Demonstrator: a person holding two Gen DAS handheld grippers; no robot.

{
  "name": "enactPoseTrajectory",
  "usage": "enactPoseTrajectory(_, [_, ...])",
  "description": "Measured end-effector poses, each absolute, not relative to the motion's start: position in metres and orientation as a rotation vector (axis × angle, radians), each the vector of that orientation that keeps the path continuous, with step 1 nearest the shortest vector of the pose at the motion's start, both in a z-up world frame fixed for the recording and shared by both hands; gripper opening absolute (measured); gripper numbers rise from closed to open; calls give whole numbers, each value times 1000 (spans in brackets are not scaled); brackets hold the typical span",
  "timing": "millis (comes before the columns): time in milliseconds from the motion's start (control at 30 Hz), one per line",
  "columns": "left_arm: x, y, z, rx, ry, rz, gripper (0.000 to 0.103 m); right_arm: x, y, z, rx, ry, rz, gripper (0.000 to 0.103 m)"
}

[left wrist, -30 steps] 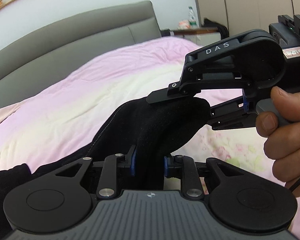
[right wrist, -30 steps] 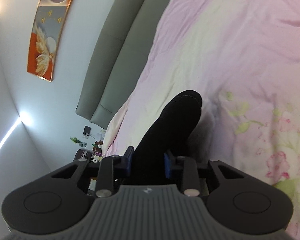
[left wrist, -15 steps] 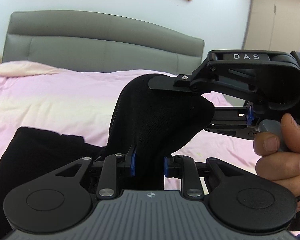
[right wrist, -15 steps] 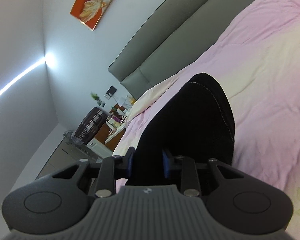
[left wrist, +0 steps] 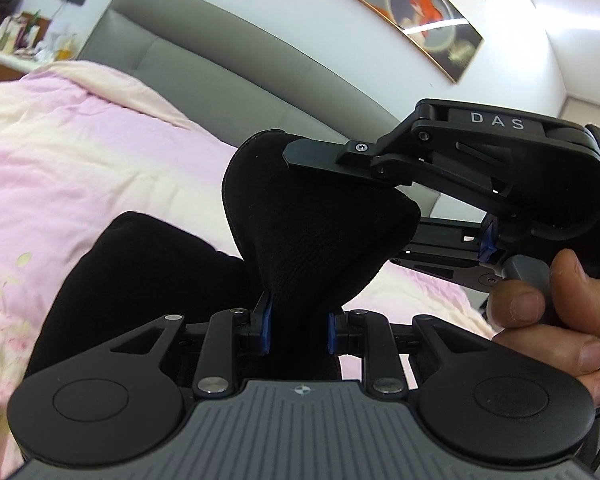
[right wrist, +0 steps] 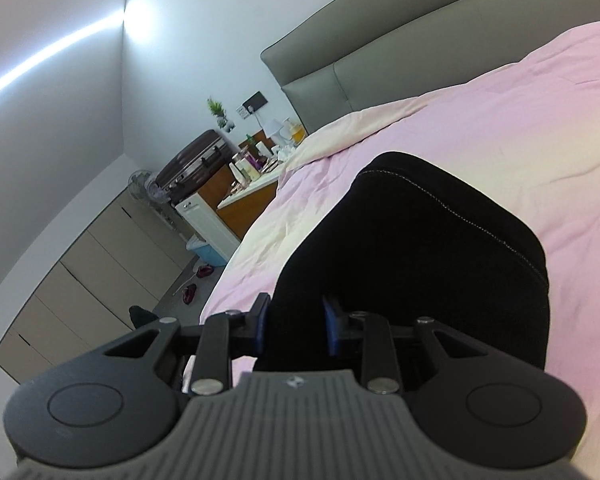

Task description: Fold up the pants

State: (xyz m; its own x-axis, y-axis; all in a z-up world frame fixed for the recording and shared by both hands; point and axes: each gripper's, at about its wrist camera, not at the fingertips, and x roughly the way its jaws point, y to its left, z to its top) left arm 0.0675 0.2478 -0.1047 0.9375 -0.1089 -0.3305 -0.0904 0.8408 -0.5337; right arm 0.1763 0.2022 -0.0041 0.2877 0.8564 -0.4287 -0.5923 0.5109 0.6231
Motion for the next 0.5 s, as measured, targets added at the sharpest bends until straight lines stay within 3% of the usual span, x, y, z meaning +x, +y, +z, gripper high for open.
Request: enactPoseTrajectory(500, [24,327,-156,-860,355,70,30,151,341,-54,171,933,1087,24])
